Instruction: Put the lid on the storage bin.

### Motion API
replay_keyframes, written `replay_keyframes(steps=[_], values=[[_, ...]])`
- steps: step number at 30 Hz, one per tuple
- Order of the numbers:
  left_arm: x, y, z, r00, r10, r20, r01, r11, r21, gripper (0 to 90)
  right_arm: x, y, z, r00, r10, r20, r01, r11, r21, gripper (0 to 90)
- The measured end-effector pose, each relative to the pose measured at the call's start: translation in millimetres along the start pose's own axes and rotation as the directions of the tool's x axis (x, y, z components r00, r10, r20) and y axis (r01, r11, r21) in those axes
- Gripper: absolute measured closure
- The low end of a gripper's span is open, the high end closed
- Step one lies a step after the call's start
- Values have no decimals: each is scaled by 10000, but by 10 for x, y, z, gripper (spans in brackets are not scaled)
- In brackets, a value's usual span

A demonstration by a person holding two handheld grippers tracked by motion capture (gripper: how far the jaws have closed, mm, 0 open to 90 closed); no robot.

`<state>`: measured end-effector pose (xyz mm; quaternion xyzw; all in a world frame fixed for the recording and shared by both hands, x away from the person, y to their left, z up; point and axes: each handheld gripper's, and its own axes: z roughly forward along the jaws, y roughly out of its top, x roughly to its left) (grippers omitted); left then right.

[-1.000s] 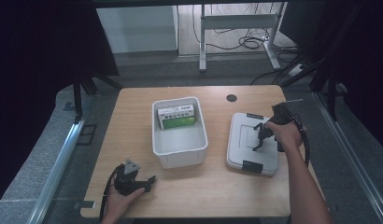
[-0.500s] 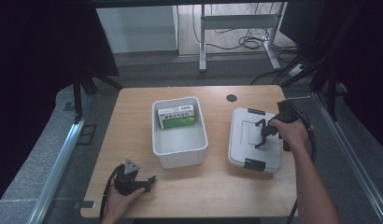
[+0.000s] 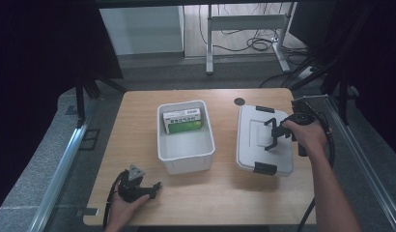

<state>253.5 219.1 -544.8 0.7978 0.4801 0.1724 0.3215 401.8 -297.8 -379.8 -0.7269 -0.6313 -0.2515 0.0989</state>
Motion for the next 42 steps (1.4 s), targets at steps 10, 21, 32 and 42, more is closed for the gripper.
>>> replay_keyframes(steps=[10,21,32,42], values=[[1,1,2,10000,5,-6,-5,10000,-24,102,151,-38,-145,9990,-380,-224,377,9992,-132,852],[1,1,1,10000,6,-2,-6,10000,-15,102,351,-37,-207,9964,-740,-405,732,9971,-204,853],[1,1,0,10000,6,4,-6,10000,-1,102,542,-42,-241,9922,-1096,-591,1082,9938,-262,853],[1,1,0,10000,6,4,-6,10000,-4,102,655,-49,-289,9880,-1295,-844,1265,9912,-395,853]])
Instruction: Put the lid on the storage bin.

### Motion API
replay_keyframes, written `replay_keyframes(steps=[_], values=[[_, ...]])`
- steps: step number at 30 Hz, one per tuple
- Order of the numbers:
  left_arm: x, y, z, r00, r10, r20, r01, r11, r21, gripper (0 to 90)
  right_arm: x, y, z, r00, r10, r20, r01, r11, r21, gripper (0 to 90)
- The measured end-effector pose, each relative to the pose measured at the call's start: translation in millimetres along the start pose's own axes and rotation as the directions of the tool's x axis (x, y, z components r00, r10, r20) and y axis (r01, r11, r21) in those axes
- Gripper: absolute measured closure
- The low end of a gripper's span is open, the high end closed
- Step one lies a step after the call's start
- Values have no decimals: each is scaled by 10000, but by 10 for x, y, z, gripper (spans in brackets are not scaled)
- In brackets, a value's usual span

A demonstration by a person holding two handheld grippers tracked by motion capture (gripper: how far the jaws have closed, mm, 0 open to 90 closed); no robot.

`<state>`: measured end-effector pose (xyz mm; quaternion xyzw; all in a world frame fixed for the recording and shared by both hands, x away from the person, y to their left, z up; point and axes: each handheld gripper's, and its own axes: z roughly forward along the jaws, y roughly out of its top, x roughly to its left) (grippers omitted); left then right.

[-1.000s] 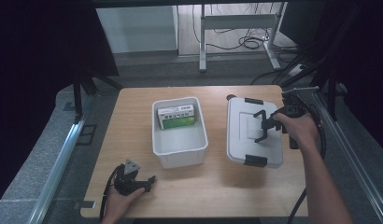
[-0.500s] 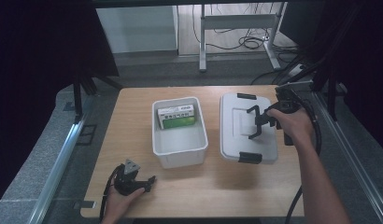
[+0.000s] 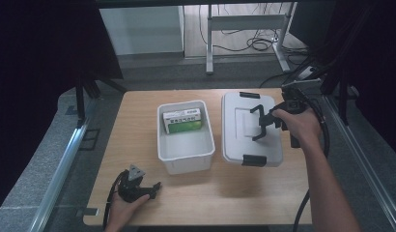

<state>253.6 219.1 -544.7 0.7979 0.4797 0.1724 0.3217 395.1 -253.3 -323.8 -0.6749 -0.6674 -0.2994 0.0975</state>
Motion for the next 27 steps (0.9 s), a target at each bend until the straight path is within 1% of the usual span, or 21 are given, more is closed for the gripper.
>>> replay_keyframes(steps=[3,13,18,27], values=[[1,0,-1,10000,19,-7,-19,10000,13,102,38,1,-5,9999,-79,-140,79,10000,24,853],[6,1,-2,10000,78,4,-78,10000,37,102,238,23,-27,9990,-394,-230,393,9992,-23,854],[3,0,-2,10000,40,5,-40,10000,32,102,334,39,-22,9980,-493,-392,493,9988,2,853],[5,0,0,10000,77,-1,-77,10000,9,102,500,65,-53,9960,-745,-493,744,9972,-50,853]])
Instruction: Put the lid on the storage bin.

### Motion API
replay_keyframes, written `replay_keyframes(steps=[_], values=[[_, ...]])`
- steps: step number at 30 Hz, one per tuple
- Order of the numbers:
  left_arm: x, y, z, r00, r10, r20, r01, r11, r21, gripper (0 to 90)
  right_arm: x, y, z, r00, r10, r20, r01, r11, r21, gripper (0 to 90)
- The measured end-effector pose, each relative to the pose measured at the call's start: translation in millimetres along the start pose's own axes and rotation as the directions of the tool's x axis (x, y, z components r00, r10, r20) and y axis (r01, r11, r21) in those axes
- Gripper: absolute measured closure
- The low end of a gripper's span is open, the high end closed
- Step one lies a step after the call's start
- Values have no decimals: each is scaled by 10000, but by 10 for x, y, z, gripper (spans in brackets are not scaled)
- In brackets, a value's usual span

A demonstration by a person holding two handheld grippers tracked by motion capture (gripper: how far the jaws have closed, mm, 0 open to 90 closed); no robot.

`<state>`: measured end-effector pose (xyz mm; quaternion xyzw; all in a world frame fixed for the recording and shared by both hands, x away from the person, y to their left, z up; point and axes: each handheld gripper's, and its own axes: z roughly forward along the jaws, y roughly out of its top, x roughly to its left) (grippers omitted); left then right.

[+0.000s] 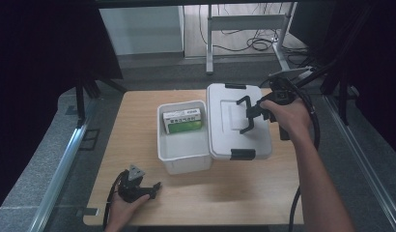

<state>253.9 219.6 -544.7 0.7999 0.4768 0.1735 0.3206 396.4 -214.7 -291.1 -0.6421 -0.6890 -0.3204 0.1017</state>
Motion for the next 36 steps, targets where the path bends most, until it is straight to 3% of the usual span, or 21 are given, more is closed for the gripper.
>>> replay_keyframes(steps=[8,17,36], values=[[0,0,-1,10000,-4,2,4,10000,2,102,192,32,36,9992,-262,-314,264,9996,67,853],[0,0,0,10000,-1,2,1,10000,-3,102,386,68,215,9979,-494,-420,509,9981,347,853],[0,0,0,10000,-8,4,8,10000,-2,102,541,119,489,9987,-420,-303,443,9960,773,853]])
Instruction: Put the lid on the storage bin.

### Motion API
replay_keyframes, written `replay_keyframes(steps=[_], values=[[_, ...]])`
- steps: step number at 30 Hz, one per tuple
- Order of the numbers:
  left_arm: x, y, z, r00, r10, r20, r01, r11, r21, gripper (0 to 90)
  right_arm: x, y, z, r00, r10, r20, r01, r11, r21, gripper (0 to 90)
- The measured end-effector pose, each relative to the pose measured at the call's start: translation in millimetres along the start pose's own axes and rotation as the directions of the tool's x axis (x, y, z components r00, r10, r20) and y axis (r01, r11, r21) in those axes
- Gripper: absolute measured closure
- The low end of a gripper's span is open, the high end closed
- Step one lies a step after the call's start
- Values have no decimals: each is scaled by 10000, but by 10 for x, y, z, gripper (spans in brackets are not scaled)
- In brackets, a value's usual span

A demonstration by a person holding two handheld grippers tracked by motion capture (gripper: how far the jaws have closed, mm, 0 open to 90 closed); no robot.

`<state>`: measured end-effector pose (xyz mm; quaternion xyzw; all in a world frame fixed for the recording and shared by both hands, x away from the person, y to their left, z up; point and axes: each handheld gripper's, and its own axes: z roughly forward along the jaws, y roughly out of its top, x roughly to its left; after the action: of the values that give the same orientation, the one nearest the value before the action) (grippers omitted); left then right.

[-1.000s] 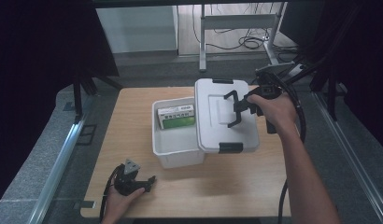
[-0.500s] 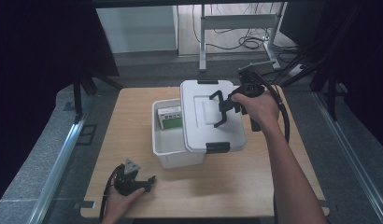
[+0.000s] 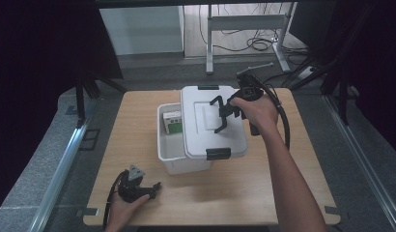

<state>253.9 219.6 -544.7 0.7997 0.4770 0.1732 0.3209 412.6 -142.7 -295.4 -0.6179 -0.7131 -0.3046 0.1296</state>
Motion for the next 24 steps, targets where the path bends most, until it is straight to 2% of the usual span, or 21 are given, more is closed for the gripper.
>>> replay_keyframes(steps=[24], values=[[0,0,0,10000,2,1,-2,10000,1,102,187,79,277,9999,58,128,-62,9994,328,853]])
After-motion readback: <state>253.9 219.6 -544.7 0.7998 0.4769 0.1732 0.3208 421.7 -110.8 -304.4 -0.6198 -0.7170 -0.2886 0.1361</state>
